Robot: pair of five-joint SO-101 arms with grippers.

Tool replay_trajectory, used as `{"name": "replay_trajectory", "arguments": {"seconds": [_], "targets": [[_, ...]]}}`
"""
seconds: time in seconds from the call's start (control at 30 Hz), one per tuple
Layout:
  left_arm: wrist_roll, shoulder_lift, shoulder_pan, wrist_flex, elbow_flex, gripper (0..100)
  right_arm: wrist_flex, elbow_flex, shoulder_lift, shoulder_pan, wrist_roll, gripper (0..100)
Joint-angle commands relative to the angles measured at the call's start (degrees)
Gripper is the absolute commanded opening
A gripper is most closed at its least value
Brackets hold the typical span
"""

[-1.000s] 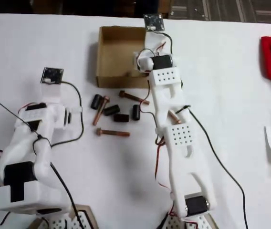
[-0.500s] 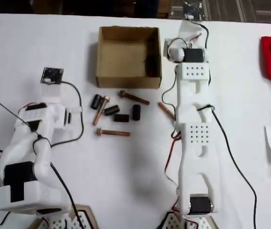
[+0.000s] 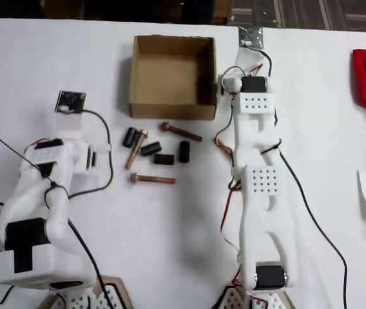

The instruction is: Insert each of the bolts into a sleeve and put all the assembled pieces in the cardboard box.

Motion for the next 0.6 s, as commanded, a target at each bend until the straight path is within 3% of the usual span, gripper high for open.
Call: {"name": "replay_trajectory", "arguments": {"seconds": [0.0, 0.57], "targets": [[-0.35, -0.18, -0.35, 0.53, -2.07, 17, 1.36, -0.97, -0.4, -3.12, 0.09, 8.0], [-0.35, -0.18, -0.35, 0.53, -2.07, 17, 3.65, -5.36, -1.36, -2.51, 0.18, 8.0]]}}
